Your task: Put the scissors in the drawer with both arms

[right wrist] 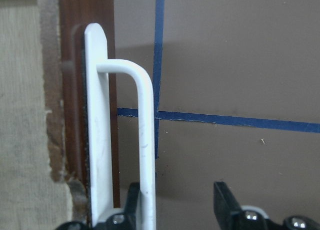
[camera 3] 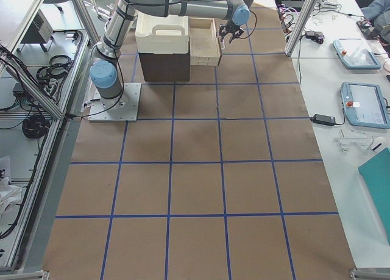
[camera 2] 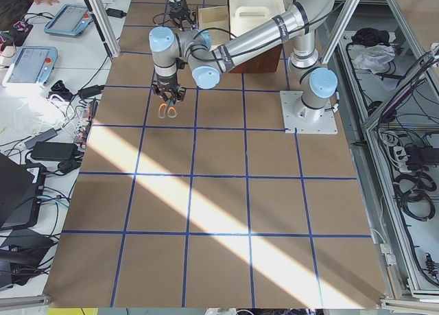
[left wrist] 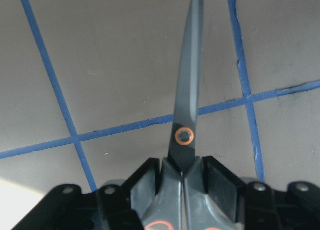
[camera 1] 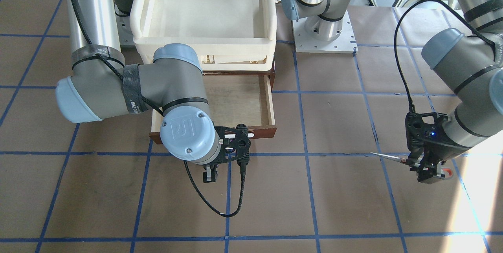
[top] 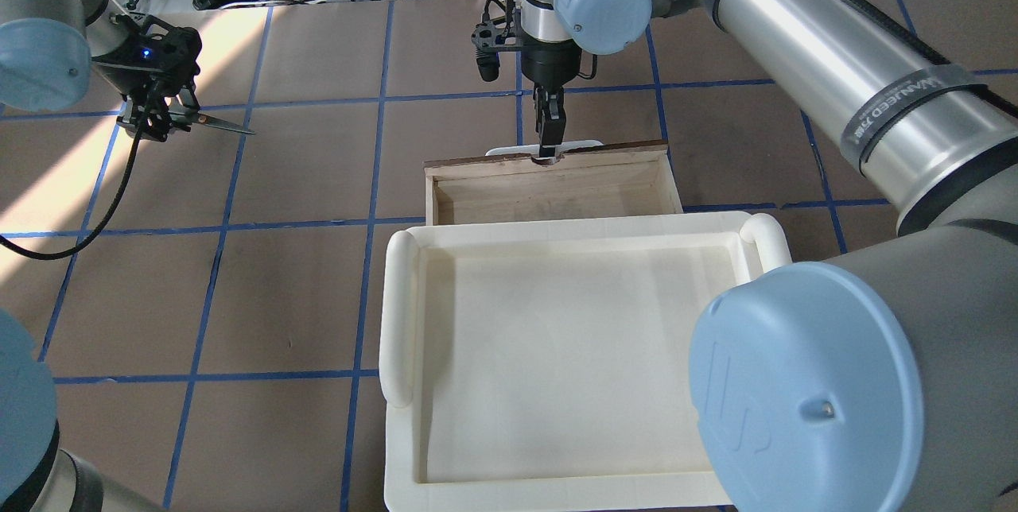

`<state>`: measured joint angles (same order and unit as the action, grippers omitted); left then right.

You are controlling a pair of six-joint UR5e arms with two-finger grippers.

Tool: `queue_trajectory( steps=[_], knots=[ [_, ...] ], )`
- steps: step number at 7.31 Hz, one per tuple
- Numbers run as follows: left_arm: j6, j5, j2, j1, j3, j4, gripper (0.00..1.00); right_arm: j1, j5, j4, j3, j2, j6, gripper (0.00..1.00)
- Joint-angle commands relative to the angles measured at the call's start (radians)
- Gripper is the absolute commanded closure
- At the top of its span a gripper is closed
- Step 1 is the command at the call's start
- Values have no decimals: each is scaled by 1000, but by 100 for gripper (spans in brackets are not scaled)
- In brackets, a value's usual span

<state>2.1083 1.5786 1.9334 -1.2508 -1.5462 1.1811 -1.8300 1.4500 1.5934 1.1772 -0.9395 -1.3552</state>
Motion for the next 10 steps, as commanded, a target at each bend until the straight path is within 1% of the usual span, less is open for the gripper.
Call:
queue_trajectory(
  steps=[1,3,4,5,7,8,9,10],
  knots=[
    [-45,-14,-20,-35,0,38,100,3,1,-1,1,-33,97,0],
    [-112,-26,-43,-68,-2,66,100,43,3,-22,4,-106,113,0],
    [-170,-28,-65,-102,0,101,100,66,3,-51,21,-175,172,0],
    [-230,-29,-85,-142,0,123,100,95,3,-90,50,-232,288,0],
    [-369,-28,-123,-267,-2,166,100,148,16,-116,145,-373,465,0],
    [-442,-28,-138,-345,-2,182,100,187,16,-159,188,-446,564,0],
    [-544,-29,-146,-423,-2,189,100,230,18,-165,223,-503,672,0],
    [-642,-29,-148,-505,-2,192,100,263,21,-179,235,-546,762,0]
  ],
)
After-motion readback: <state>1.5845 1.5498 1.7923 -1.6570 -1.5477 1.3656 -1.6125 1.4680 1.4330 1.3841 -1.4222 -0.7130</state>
